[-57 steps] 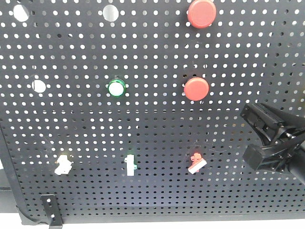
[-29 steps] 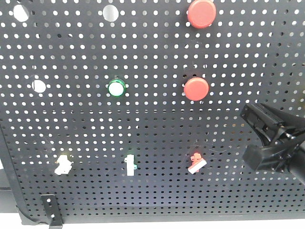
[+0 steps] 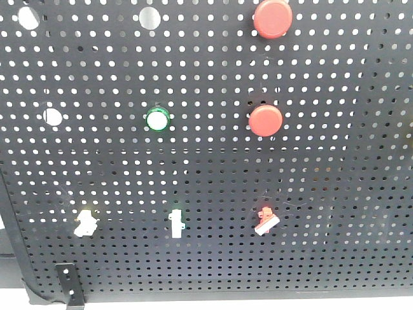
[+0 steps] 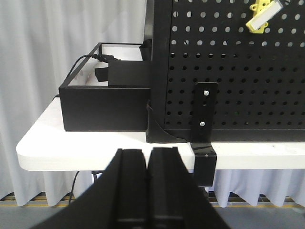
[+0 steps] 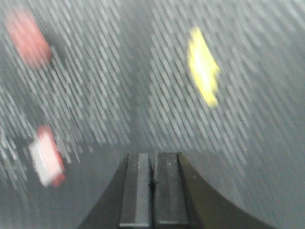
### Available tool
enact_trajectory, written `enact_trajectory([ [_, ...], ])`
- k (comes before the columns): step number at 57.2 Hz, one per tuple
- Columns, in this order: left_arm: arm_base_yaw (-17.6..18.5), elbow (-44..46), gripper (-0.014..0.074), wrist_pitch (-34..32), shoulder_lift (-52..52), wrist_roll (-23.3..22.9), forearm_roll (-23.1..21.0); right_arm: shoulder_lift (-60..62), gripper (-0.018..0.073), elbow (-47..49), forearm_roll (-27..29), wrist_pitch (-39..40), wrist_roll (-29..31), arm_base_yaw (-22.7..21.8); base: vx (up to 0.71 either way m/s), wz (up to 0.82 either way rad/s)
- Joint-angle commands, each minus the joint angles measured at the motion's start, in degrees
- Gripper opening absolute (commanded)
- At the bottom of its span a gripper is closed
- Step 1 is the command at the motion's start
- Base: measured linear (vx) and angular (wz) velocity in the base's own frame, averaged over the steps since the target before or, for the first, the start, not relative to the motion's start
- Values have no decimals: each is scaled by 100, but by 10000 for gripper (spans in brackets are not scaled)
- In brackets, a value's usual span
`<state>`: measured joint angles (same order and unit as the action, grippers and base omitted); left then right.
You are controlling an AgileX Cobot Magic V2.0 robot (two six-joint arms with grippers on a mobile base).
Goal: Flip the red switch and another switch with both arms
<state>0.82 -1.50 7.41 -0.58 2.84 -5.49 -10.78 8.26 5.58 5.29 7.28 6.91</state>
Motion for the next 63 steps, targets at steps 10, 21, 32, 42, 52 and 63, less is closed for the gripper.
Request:
enact_trajectory([
  [10,-12,-99,3,-420,-48,-33,-21,1230,-6,-1065,-354,-823,-240,-312,0,0],
  [21,-12,-99,3,-420,-48,-33,-21,1211,-6,-1034,-679,-1390,-236,-301,0,0],
  [32,-12,-99,3,-420,-48,-33,-21,1211,-6,-1034,-589,-1378,-236,-301,0,0],
  [42,-12,-99,3,-420,-48,-33,-21,1211,-6,-1034,-589,-1378,-236,-301,0,0],
  [52,-12,-99,3,-420,-48,-33,-21,1211,-6,-1034,-589,-1378,-236,-301,0,0],
  [63,-12,-99,3,-420,-48,-33,-21,1211,-6,-1034,-589,-1378,-236,-301,0,0],
])
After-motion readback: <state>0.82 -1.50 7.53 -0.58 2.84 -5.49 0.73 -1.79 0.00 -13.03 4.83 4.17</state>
